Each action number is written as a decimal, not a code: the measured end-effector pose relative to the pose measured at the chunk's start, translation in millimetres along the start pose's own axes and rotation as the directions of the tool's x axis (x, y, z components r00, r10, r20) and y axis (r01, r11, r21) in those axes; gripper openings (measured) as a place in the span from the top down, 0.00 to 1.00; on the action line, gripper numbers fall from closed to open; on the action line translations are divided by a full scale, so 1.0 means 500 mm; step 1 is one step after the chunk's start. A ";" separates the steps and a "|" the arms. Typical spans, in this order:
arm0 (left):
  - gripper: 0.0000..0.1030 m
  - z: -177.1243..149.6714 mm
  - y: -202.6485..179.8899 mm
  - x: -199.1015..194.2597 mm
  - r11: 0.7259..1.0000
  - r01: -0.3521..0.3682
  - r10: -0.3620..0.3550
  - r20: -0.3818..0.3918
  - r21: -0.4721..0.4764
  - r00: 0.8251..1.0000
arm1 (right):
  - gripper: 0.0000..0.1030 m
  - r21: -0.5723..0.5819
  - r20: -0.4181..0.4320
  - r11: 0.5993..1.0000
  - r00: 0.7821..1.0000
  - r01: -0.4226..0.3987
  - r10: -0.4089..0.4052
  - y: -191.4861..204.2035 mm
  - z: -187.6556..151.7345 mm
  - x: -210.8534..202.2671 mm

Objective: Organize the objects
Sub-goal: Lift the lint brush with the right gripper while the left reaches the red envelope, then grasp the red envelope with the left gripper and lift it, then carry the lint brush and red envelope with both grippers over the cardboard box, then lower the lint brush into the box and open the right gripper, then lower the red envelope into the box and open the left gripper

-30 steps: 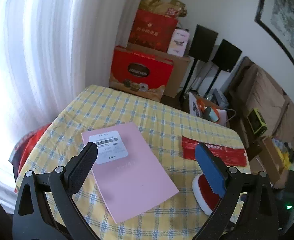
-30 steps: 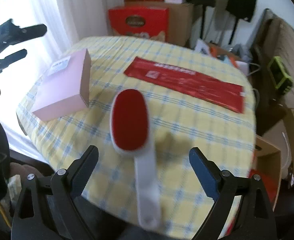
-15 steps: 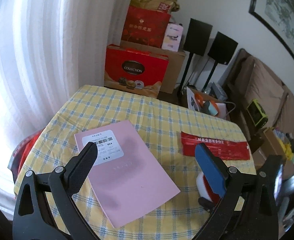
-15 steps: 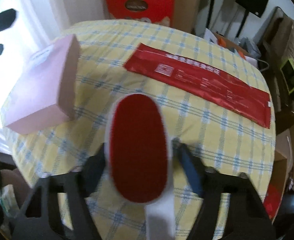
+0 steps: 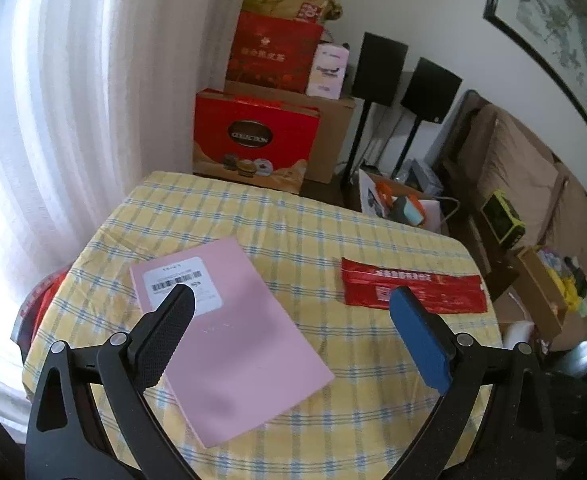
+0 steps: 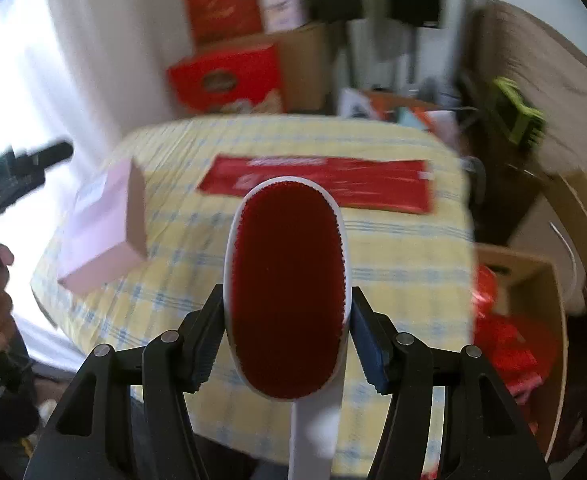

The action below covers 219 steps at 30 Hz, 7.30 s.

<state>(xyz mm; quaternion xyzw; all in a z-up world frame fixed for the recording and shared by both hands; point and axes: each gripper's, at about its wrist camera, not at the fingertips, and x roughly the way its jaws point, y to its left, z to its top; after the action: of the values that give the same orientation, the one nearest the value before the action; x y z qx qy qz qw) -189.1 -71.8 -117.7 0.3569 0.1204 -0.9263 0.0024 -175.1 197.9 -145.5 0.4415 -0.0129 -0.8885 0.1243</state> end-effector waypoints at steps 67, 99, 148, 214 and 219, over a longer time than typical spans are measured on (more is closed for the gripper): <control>0.03 -0.093 -0.503 0.354 0.168 0.320 0.032 -0.330 0.932 0.944 | 0.42 0.425 0.263 0.898 0.965 -0.115 -0.001 -0.312 -0.216 -0.214; 0.58 -0.011 -0.306 0.198 0.665 0.515 -0.332 -0.404 0.540 0.852 | 0.42 0.441 0.279 0.888 0.960 -0.132 0.005 -0.320 -0.222 -0.223; 0.62 -0.099 -0.575 -0.245 0.782 0.548 -0.572 -0.005 0.298 0.820 | 0.42 0.358 0.344 0.926 0.904 0.124 -0.254 -0.433 -0.204 -0.482; 0.61 -0.303 -0.877 0.053 0.533 0.369 -0.132 -0.356 0.761 0.925 | 0.21 0.519 0.104 0.843 0.969 0.140 -0.225 -0.628 -0.349 -0.169; 0.61 -0.333 -0.929 0.145 0.470 0.407 -0.073 -0.424 0.783 0.902 | 0.21 0.534 0.105 0.833 0.967 0.141 -0.231 -0.638 -0.354 -0.173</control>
<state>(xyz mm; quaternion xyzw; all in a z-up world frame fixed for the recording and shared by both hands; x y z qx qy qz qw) -174.9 422.8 -182.1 0.4401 -0.3055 -0.7785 -0.3271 -52.3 542.3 -228.3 0.3823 -0.2210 -0.8928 -0.0890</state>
